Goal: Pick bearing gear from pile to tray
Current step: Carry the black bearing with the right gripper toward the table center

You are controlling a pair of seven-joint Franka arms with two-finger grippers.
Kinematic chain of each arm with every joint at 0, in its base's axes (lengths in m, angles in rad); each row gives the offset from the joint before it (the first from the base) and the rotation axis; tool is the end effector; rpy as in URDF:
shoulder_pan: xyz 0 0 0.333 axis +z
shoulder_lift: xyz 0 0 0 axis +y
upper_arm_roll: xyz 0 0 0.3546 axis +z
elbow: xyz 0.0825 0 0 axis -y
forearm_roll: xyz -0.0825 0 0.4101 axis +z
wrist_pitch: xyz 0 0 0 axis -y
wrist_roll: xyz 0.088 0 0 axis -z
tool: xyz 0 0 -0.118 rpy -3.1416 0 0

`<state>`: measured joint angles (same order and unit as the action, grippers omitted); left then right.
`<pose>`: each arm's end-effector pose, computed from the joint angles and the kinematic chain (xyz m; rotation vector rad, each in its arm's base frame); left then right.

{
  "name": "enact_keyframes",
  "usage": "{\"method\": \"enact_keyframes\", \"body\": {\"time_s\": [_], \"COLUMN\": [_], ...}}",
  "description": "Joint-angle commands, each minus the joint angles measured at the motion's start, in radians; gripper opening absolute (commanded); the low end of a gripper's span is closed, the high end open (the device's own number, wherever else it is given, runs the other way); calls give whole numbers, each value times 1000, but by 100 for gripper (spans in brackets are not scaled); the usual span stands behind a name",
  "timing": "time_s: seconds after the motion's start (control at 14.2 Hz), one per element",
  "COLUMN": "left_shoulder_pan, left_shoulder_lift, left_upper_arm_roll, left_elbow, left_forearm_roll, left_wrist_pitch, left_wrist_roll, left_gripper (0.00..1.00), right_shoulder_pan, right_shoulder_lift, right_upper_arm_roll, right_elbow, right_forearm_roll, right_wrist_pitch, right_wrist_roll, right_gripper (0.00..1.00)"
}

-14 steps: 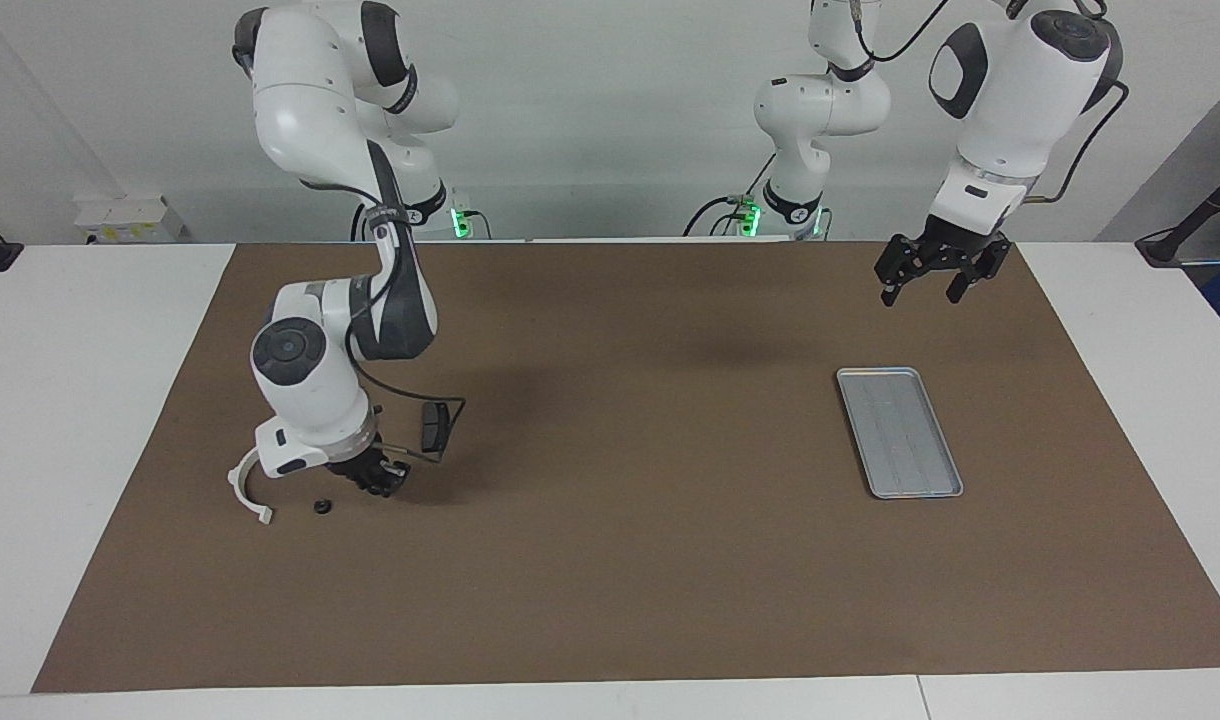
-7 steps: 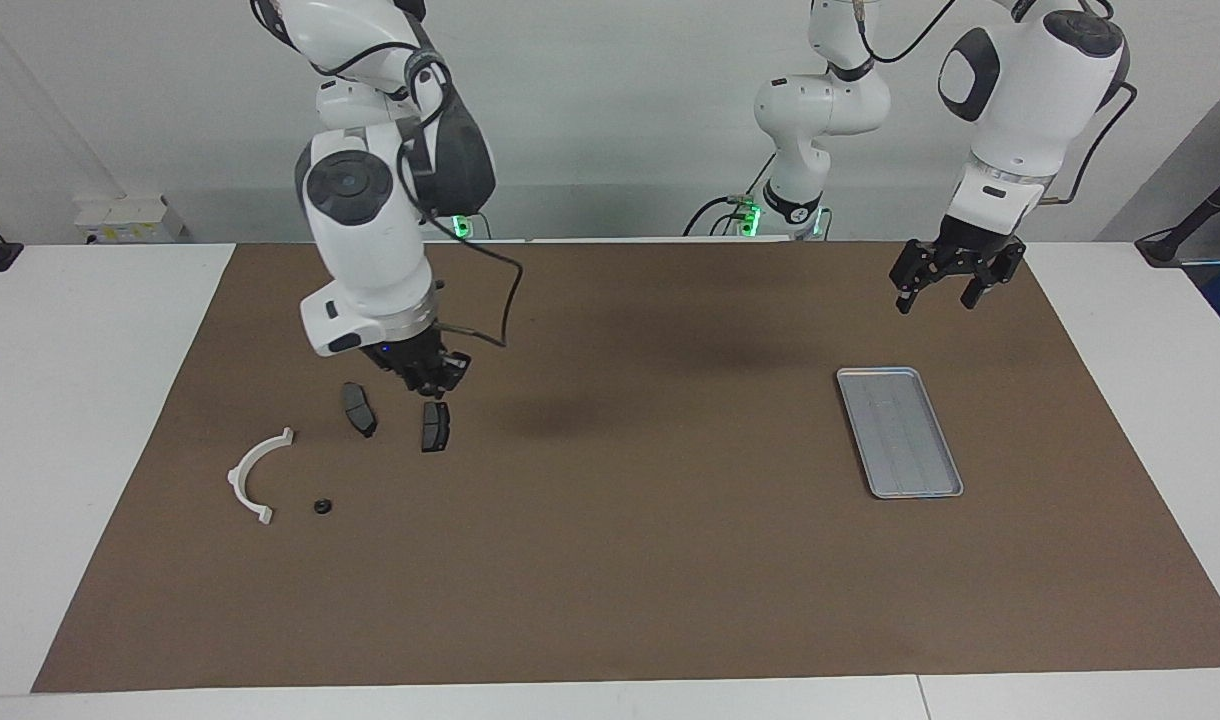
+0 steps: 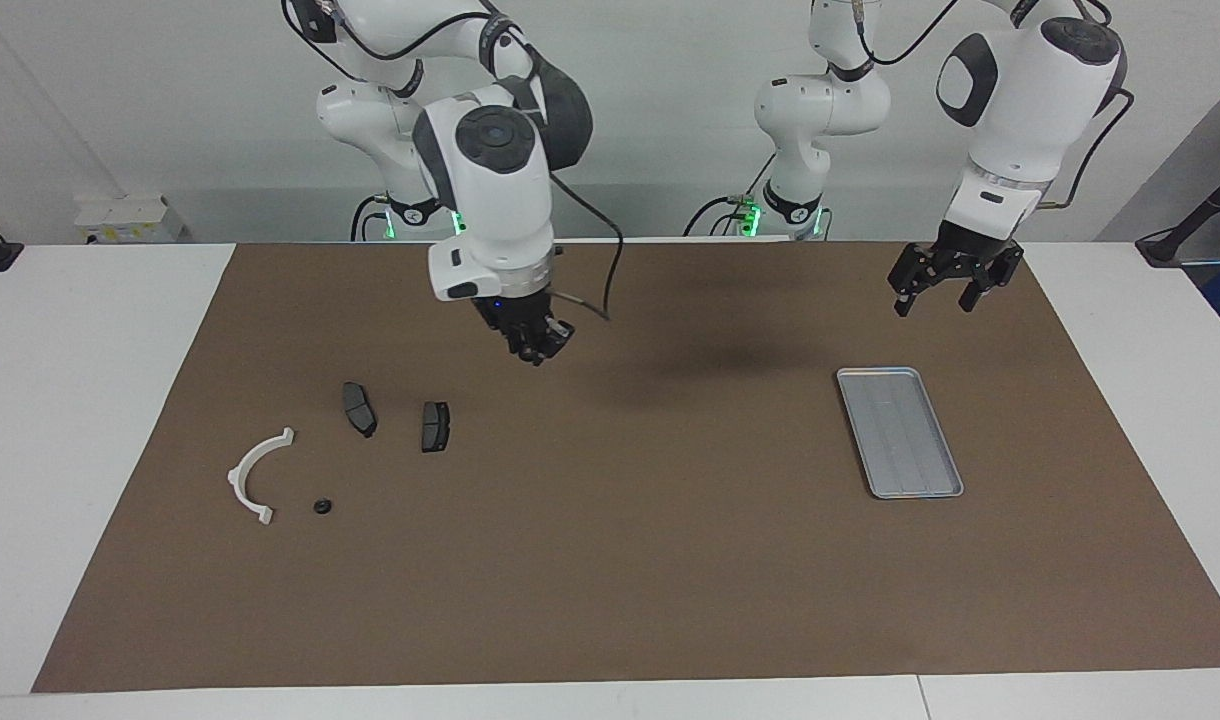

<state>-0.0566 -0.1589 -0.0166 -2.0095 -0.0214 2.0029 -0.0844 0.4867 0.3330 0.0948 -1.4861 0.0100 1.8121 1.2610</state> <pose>0.5456 -0.0420 0.5589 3.1033 0.0290 0.2339 0.5881 0.3771 0.5026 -2.9386 1.0511 0.0558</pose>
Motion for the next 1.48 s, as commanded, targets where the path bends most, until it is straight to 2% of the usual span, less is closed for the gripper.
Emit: {"method": "enact_keyframes", "body": {"time_s": [0.0,0.21,0.77,1.34,1.41], "left_shoulder_pan": [0,-2,6,3,-2], "left_shoulder_lift": [-10,-10,-8,6,6], "left_upper_arm_roll": [-2,-2,-2,-2,-2], "left_elbow": [-57,-66,-132,-133,-133], "left_forearm_roll": [8,8,8,8,8], "left_wrist_pitch": [56,62,120,132,131], "left_wrist_roll": [-5,-5,-6,-17,-18], "left_gripper": [98,98,97,97,97], "right_shoulder_pan": [26,47,116,105,105], "right_shoulder_lift": [43,55,242,250,250], "right_upper_arm_roll": [-3,-3,-4,-4,-6], "right_elbow": [-38,-124,-108,-129,-129], "right_forearm_roll": [19,18,-82,-91,-91], "right_wrist_pitch": [100,226,415,464,461], "right_wrist_roll": [73,100,204,205,205], "right_gripper": [0,0,0,0,17]}}
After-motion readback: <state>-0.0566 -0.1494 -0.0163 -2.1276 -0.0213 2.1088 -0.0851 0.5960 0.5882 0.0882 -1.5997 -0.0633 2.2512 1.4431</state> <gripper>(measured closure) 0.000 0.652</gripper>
